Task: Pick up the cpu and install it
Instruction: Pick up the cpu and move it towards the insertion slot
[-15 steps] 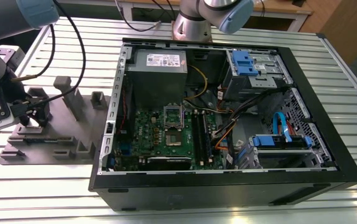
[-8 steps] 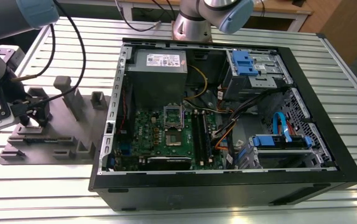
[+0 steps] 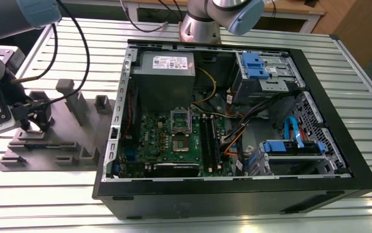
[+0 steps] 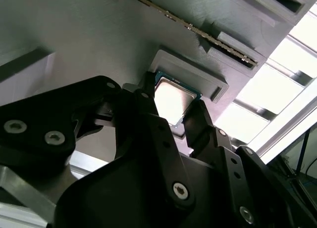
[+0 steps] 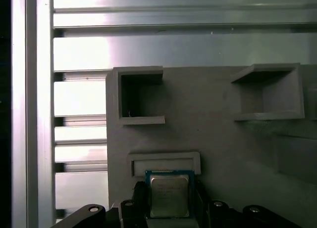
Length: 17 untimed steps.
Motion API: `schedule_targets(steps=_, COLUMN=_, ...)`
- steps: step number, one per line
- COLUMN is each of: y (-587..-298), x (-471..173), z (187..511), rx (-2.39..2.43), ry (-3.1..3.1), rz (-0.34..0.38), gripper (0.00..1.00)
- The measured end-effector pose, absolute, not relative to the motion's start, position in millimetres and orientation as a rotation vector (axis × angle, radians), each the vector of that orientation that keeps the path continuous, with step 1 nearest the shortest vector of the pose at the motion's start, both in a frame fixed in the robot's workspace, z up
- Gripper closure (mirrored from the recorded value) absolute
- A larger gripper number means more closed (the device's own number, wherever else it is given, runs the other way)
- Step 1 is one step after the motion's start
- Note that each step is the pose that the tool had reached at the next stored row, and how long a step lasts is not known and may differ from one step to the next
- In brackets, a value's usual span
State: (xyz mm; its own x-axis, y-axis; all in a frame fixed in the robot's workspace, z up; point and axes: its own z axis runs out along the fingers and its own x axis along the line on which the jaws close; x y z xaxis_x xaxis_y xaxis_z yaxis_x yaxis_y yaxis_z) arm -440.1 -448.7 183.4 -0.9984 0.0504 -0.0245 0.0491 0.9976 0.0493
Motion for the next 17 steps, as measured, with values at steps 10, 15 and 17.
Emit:
schedule_targets(steps=10, y=-448.7, x=-440.0, z=188.8, rx=0.078, ry=3.114, rz=0.076, gripper=0.53)
schedule_targets(steps=15, y=-448.7, x=-440.0, z=188.8, rx=0.078, ry=3.114, rz=0.076, gripper=0.53)
schedule_targets(steps=17, y=-448.7, x=-440.0, z=188.8, rx=0.078, ry=3.114, rz=0.076, gripper=0.53)
